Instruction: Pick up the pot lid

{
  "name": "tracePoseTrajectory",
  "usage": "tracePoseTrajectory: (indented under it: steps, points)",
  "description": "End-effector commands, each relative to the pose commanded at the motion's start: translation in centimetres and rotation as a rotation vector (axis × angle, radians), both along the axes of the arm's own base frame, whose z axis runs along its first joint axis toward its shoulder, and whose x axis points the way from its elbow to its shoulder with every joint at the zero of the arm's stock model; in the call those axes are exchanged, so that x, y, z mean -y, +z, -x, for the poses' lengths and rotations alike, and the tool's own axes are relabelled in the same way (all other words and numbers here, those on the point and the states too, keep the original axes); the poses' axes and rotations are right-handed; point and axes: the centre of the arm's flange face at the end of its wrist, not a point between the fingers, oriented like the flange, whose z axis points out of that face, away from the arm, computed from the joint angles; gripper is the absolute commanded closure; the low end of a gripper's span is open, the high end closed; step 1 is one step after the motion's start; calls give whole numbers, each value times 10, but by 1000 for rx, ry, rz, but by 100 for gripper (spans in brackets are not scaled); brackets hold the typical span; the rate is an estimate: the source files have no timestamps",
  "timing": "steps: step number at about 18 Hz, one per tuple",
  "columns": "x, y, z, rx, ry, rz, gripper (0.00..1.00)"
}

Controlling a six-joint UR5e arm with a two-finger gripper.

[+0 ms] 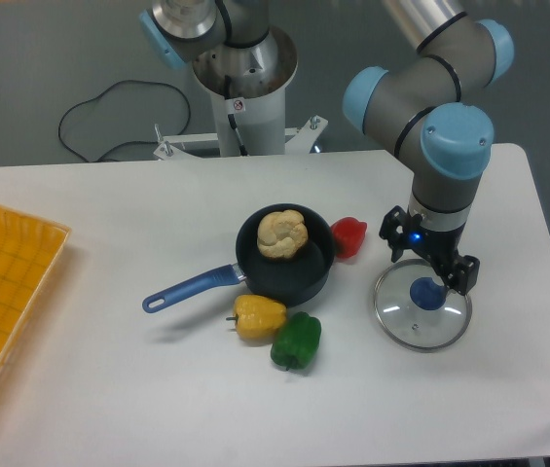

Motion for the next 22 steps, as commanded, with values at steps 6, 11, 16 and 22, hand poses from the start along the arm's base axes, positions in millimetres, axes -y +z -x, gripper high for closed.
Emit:
tracePoseTrajectory:
  steps: [6,11,16,22]
  points:
    - [3,-5,2,7,7,10,0]
    - [0,-15,3,19,13,14,0]
    - [8,-16,9,20,33,13,0]
    - [12,-27,12,47,142,10,0]
